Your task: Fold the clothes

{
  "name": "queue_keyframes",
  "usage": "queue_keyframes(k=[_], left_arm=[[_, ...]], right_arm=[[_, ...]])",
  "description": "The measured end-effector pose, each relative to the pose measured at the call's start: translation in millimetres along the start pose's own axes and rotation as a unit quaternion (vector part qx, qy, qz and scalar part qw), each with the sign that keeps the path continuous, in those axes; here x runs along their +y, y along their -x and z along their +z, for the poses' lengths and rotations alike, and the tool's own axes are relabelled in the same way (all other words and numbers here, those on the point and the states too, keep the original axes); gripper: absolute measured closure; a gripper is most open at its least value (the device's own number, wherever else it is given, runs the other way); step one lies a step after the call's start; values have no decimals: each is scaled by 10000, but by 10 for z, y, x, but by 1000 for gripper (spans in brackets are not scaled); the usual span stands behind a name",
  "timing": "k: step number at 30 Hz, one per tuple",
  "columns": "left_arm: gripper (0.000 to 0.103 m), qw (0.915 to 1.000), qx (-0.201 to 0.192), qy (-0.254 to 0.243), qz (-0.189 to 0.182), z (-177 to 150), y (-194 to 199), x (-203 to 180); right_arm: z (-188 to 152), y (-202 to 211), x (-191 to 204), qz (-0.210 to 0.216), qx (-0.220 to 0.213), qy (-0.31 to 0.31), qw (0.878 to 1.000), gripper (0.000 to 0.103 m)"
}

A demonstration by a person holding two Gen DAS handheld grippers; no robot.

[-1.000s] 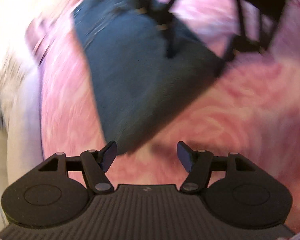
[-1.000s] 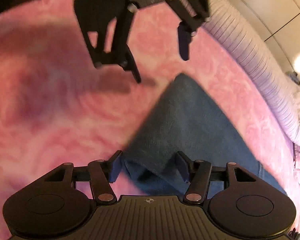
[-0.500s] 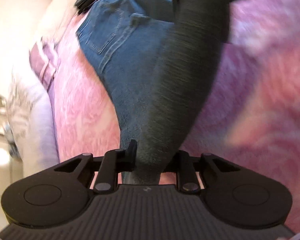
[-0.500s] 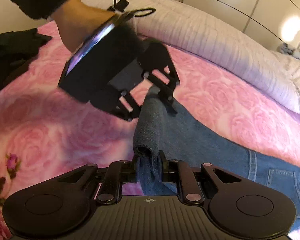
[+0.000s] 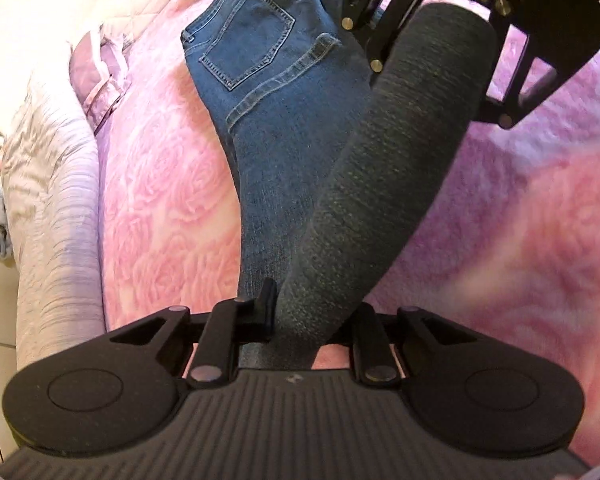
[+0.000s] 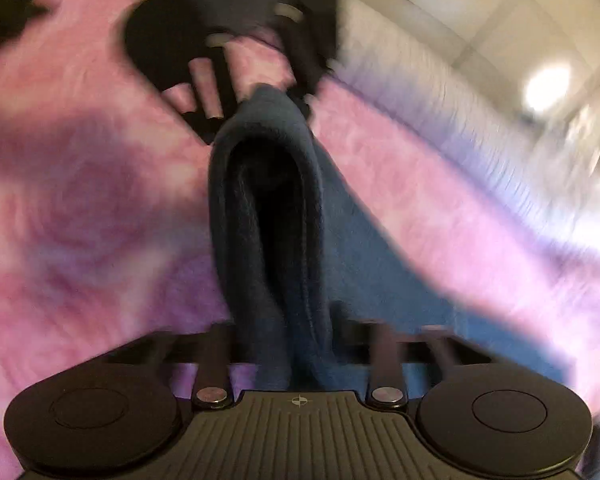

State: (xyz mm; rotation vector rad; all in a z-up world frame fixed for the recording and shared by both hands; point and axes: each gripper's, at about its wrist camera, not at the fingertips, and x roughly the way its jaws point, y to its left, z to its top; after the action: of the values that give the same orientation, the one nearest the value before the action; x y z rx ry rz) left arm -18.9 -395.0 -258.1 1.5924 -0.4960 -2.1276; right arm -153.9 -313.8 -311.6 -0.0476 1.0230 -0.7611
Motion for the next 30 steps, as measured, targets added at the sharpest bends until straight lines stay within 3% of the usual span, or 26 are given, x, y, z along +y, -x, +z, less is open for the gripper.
queue_keyframes(k=[5,8,11,15,18,20,24,27,29,30], left_arm=[[89,9995,250,218,-2,-61,374,-156],[89,9956,649,562,-364,-154,818,-279],[89,9889,969,824,-770,-108,1121,-249],[85,9842,1037,1092,-930,327,1128,287],[79,9827,682,1511,-829,775,1003,916],[68,9813,280,1754,-735,1076,909,1291],[59,9722,-373,2287,-336,1513,657,1866],[59,9562,-388,2879,-365,1678,197,2102],[59,9412,-293,3313,-589,1676,-199,2161],[59,9348,-218,3474,-710,1682,-411,2152]], right_arm=[[88,404,137,476,-206,-230,9984,87],[167,690,168,1263,-412,-549,9896,87],[246,976,200,2040,-615,-864,9732,87],[159,1100,-260,2640,-817,-1540,9486,87],[-142,962,-883,2562,-899,-2311,9343,87],[-342,870,-1298,2502,-951,-2817,9214,87],[-743,686,-2129,2360,-1046,-3804,8881,87],[-1069,514,-2724,2223,-1084,-4568,8545,87],[-1449,204,-2920,1979,-935,-5408,8121,87],[-1665,58,-2983,1829,-801,-5896,7826,87]])
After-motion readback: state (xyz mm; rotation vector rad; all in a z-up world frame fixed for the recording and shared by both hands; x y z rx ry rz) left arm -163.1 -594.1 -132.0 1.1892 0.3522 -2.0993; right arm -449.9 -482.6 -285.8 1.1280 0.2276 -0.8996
